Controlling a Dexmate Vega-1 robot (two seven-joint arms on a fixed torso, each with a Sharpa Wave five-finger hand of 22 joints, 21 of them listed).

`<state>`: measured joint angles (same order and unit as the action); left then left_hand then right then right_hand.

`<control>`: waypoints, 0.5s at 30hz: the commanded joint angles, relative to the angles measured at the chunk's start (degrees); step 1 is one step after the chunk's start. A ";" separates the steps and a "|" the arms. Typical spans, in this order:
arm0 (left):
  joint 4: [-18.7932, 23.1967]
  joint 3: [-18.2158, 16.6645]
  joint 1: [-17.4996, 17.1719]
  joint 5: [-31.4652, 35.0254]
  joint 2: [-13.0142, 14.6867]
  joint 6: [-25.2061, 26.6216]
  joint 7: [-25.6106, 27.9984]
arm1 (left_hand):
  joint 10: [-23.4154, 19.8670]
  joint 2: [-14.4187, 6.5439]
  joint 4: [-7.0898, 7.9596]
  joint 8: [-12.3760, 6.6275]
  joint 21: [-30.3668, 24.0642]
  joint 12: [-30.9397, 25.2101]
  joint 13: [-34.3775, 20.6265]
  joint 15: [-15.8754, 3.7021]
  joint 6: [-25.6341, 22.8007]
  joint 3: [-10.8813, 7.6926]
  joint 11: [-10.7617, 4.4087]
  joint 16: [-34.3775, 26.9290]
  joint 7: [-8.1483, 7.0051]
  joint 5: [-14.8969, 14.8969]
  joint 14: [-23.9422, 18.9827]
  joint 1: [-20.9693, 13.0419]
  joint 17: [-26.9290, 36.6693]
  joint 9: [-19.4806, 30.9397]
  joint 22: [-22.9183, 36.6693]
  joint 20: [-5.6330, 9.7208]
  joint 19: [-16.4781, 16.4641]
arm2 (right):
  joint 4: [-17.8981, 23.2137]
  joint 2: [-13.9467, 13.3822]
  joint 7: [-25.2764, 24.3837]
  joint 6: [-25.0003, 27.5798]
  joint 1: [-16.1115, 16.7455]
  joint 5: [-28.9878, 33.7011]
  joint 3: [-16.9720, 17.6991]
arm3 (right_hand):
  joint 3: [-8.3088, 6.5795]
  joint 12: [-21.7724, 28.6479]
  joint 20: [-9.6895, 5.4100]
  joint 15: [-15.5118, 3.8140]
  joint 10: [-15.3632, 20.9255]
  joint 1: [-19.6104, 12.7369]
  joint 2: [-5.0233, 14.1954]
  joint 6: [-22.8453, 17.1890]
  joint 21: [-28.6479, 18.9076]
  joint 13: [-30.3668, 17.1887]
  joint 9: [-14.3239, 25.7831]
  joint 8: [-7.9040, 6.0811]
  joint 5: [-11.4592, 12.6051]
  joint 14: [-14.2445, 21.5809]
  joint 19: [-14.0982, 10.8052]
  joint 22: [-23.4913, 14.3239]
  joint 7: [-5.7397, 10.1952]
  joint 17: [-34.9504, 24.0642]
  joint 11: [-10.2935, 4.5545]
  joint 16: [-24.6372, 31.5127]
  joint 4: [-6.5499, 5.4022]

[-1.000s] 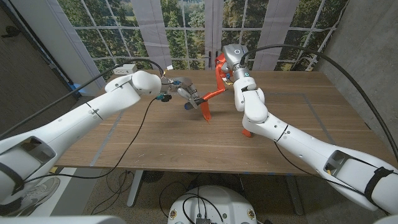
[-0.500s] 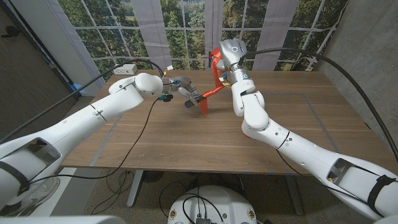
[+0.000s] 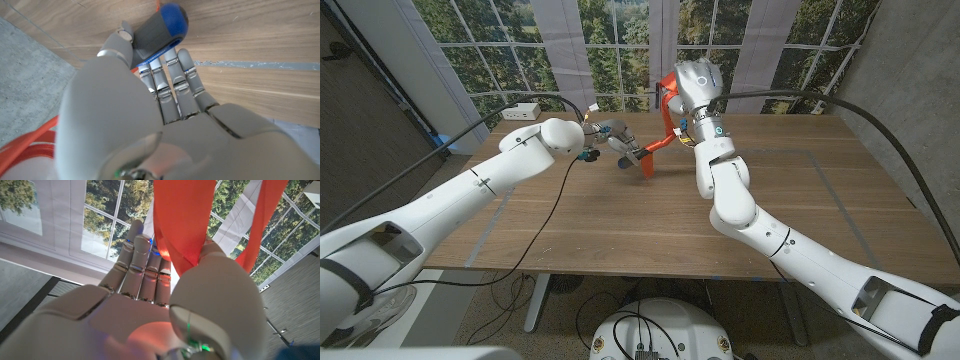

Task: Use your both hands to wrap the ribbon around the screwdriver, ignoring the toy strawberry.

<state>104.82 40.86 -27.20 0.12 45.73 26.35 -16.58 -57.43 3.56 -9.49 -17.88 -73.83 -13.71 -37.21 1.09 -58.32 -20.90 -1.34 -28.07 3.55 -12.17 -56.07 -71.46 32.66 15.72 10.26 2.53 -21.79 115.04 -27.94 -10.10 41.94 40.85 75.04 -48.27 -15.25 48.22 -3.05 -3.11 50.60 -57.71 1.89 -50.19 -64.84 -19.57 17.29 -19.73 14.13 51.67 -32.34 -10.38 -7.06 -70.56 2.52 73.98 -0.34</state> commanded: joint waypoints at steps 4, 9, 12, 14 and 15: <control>0.26 -2.06 -0.98 -1.33 -1.41 1.45 5.22 | -0.72 -8.86 -0.23 -0.13 -0.65 0.36 -0.33 -14.44 -1.20 -3.17 -0.18 -0.25 -0.27 -0.36 -10.17 -9.84 13.19 1.77 0.10 1.36 0.56 | 6.18 -0.46 -1.84 0.89 9.75 5.64 3.98 | -0.10 7.32 -4.29 -9.08 5.15 -7.48 6.87 -8.52 -0.35 -28.99 13.76 -0.43 0.30 0.71 -0.10 -0.11 3.50 -0.03 -4.83 0.26 -0.36; -0.51 -1.41 0.22 -1.56 -1.77 0.98 4.44 | -0.81 -8.82 -0.23 0.00 -0.73 0.41 -0.32 -14.45 -1.19 -3.15 -0.08 -0.27 -0.28 -0.37 -10.31 -9.83 13.30 1.76 0.10 1.37 0.60 | 7.67 -0.62 -2.41 1.05 13.24 6.40 5.40 | -0.07 7.53 -4.32 -9.08 5.06 -7.49 6.86 -8.66 -0.46 -29.41 13.79 -0.38 0.29 0.71 -0.04 -0.10 3.51 -0.03 -4.88 0.29 -0.41; -0.60 -1.33 0.62 -1.51 -2.05 1.40 4.81 | -0.84 -8.81 -0.22 0.07 -0.80 0.43 -0.39 -14.44 -1.20 -3.15 -0.13 -0.20 -0.29 -0.38 -10.34 -9.82 13.32 1.83 0.10 1.40 0.62 | 8.21 -0.37 -3.56 1.43 15.41 6.63 6.15 | -0.05 7.31 -4.32 -9.08 5.20 -7.49 6.84 -8.59 -0.50 -29.02 13.89 -0.34 0.28 0.68 0.03 -0.09 3.46 -0.03 -4.92 0.30 -0.44; -1.01 -1.37 0.93 -1.76 -2.49 1.75 5.07 | -0.83 -8.80 -0.22 0.10 -0.85 0.51 -0.35 -14.44 -1.30 -3.15 -0.09 -0.14 -0.23 -0.39 -10.35 -9.82 13.34 1.86 0.10 1.43 0.65 | 8.65 -0.11 -4.05 1.91 16.87 6.81 6.65 | -0.05 7.51 -4.37 -9.08 4.92 -7.50 6.84 -8.63 -0.54 -29.52 13.78 -0.23 0.28 0.67 0.05 -0.08 3.45 -0.03 -5.00 0.32 -0.46; -1.09 -1.39 0.99 -1.79 -2.63 1.82 5.32 | -0.83 -8.80 -0.20 0.15 -0.87 0.51 -0.38 -14.44 -1.22 -3.14 -0.06 -0.15 -0.23 -0.39 -10.37 -9.80 13.37 1.88 0.10 1.42 0.66 | 9.02 -0.21 -3.41 2.04 17.42 6.98 6.89 | -0.04 7.41 -4.35 -9.08 5.05 -7.50 6.84 -8.69 -0.57 -29.30 13.74 -0.21 0.28 0.68 0.01 -0.08 3.41 -0.03 -4.89 0.33 -0.47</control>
<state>104.74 39.33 -27.50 -1.09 44.21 27.60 -12.32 -57.73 4.01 -9.48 -17.43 -74.39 -13.25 -37.36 1.23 -59.00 -20.90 -1.64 -27.95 3.67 -12.31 -56.20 -71.91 33.07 15.72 10.27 2.46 -21.23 120.99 -28.34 -11.94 42.98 51.24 80.55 -44.07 -15.38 48.30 -3.05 -3.11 50.60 -57.71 1.89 -50.19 -64.95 -19.56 17.29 -19.92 14.12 51.67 -32.34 -10.39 -7.07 -70.56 2.52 73.98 -0.47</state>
